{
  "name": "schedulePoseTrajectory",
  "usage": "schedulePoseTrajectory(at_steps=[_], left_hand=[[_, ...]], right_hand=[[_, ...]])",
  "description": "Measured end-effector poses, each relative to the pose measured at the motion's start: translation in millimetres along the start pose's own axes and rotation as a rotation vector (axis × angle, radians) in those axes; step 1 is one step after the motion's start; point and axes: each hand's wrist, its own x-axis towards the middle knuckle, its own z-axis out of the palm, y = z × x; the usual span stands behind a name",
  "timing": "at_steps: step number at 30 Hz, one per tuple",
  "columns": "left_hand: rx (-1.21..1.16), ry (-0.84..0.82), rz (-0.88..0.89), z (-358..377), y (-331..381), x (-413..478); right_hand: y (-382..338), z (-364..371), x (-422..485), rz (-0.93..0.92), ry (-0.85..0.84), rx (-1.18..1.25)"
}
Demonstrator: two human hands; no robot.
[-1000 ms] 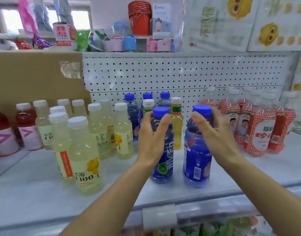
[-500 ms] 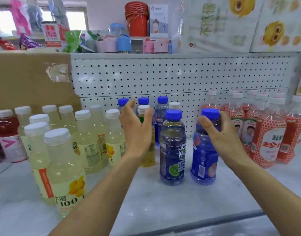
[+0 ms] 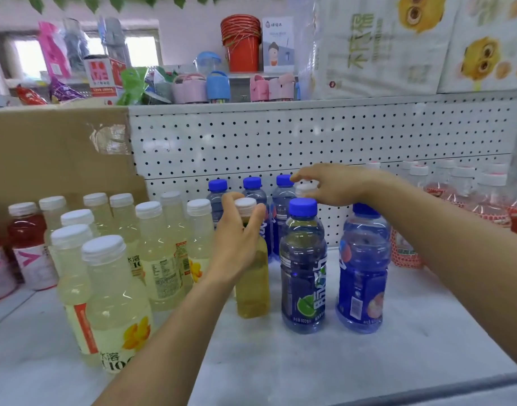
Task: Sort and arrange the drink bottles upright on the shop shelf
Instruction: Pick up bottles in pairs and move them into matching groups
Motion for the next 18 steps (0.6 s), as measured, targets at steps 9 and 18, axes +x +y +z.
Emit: schedulePoseTrajectory(at_steps=[9,18], left_hand=[[0.023,0.128,0.057,-42.2,11.3,-46.5],[0.041,0.127,0.066,-47.6,18.0,-51.6]], right_hand=[[1.0,0.6,31.4,0.01,-0.081,-0.014],[21.4,-6.8,22.7,0.038,-0.043,0.031]])
